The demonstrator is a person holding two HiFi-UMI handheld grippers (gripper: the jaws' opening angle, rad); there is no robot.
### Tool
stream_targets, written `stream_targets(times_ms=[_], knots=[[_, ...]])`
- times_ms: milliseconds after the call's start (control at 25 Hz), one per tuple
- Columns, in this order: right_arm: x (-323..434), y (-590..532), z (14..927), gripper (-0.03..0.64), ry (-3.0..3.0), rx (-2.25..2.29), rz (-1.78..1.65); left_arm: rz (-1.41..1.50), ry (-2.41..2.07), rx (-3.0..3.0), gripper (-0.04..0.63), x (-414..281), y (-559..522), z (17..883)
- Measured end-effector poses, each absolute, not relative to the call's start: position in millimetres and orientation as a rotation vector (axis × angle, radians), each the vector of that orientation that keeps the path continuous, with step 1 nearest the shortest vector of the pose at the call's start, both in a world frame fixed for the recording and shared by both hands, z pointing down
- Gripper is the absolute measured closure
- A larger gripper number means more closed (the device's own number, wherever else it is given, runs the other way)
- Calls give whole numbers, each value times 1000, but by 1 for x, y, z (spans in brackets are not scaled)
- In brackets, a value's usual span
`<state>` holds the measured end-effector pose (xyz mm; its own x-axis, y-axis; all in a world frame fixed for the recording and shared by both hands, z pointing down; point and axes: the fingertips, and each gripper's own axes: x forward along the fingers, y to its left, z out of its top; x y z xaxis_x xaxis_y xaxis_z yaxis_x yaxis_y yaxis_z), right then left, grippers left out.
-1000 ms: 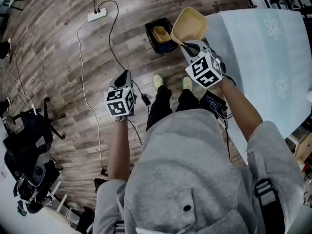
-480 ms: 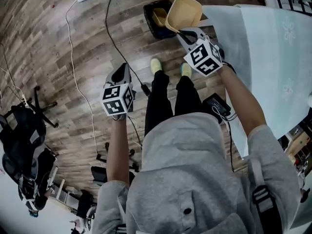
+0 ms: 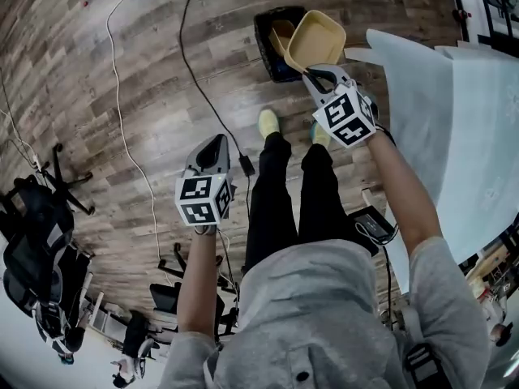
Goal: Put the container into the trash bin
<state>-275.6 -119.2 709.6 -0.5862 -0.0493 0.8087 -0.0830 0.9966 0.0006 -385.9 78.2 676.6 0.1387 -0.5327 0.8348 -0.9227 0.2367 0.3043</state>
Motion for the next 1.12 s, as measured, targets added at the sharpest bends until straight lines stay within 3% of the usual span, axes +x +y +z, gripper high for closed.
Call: stream_targets(times_ms=[360,480,800,920,1040,1120], knots=[[-306,-143,740,578,-2231,121,119,500,-1494,1417,574,-395,60,694],[-306,-147,743,482,-2231,115,161,497,-1484,1427,575,-394,56,693],[-285,-141,744,482,-2204,149,182,509,-1452,1460,574,-387,51,694],[-276,-142,738,484,-2211,187,185,510,-1444,1489,574,-381,44,691],[-266,-148,726,577,-2225,284,205,515,-1438,1527,575,-378,37,686],[-257,-147,717,584,-2237,355,284,520,-1432,1552,575,-374,33,682]])
